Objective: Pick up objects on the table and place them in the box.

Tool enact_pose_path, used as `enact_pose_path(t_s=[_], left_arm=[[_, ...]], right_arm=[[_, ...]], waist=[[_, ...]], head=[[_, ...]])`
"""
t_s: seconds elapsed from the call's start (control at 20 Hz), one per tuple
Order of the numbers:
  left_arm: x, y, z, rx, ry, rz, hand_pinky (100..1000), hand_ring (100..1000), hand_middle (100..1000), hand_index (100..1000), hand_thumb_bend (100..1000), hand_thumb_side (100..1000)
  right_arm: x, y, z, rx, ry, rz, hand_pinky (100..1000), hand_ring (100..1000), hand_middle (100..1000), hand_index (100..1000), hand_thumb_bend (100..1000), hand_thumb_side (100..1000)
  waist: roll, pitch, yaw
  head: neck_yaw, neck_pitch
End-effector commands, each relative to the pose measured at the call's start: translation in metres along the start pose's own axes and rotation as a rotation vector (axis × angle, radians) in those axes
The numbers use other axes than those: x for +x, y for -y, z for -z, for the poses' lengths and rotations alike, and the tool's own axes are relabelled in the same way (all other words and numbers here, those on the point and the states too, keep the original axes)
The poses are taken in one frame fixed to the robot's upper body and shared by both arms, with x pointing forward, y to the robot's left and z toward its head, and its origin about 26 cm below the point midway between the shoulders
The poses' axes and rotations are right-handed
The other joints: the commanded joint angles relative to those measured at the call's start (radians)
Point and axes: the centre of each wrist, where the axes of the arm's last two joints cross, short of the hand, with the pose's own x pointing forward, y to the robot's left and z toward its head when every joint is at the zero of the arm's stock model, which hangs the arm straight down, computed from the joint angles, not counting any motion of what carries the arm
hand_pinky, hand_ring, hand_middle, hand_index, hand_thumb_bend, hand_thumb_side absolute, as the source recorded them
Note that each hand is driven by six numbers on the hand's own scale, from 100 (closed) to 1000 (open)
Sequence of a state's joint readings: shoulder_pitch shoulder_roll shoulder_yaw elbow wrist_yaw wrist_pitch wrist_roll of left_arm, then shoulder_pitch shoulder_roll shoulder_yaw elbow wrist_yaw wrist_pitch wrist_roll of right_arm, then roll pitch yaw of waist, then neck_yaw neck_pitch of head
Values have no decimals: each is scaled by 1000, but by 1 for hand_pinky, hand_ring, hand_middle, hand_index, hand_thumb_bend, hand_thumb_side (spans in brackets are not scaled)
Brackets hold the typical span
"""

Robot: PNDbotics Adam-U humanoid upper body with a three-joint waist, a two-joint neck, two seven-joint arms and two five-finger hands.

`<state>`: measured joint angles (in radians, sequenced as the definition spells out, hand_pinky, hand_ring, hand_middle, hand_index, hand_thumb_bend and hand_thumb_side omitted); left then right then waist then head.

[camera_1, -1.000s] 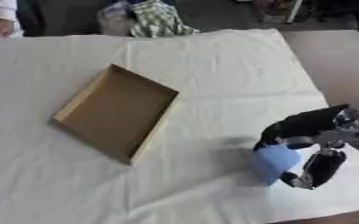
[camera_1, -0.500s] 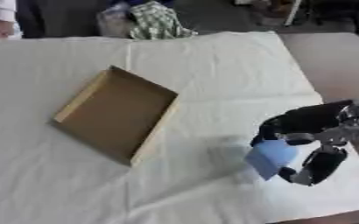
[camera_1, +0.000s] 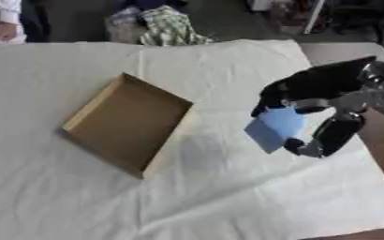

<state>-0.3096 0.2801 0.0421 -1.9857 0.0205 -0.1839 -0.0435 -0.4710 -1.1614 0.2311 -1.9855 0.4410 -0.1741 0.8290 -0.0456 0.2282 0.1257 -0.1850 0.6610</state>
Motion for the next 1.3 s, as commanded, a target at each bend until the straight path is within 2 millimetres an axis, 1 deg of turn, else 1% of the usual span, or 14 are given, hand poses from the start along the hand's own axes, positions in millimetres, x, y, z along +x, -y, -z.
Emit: enact_pose_path(t_s=[0.05, 0.2, 0.25, 0.3, 0.6, 0.85, 1.05, 1.3], left_arm=[[6, -2, 5, -18, 28, 3, 630, 883, 619, 638, 298, 654], [6, -1, 6, -22, 30, -2, 630, 883, 619, 639, 300, 652], [6, -1, 6, -23, 31, -4, 630, 883, 619, 639, 300, 651], [6, 0, 7, -24, 32, -6, 631, 883, 619, 639, 301, 650], [7, 2, 8, -31, 37, -20, 631, 882, 619, 640, 304, 646], [8, 3, 11, -32, 46, -31, 632, 881, 618, 641, 306, 643], [9, 6, 13, -35, 59, -43, 633, 880, 618, 642, 307, 640], [9, 7, 15, -40, 66, -53, 632, 882, 618, 641, 304, 644]], right_arm=[[7, 24, -1, -18, 33, -32, 932, 1000, 820, 816, 100, 245], [12, 44, 10, -71, 71, -39, 926, 1000, 824, 817, 100, 248], [11, 49, 16, -84, 81, -38, 923, 1000, 827, 815, 100, 477], [11, 54, 22, -97, 93, -38, 921, 1000, 825, 814, 100, 248], [6, 80, 64, -151, 154, -32, 914, 991, 820, 815, 100, 252], [3, 96, 102, -158, 162, -34, 915, 991, 821, 814, 100, 260], [-1, 104, 130, -146, 143, -27, 914, 992, 819, 811, 100, 263], [-10, 103, 155, -109, 104, -14, 914, 992, 817, 807, 100, 272]], waist=[[-3, -20, 5], [-9, -25, 16], [-11, -26, 19], [-13, -28, 23], [-21, -37, 44], [-20, -38, 60], [-17, -37, 76], [-14, -29, 91]], head=[[-12, 7], [-23, 9], [-25, 10], [-28, 11], [-47, 17], [-67, 20], [-85, 19], [-104, 13]])
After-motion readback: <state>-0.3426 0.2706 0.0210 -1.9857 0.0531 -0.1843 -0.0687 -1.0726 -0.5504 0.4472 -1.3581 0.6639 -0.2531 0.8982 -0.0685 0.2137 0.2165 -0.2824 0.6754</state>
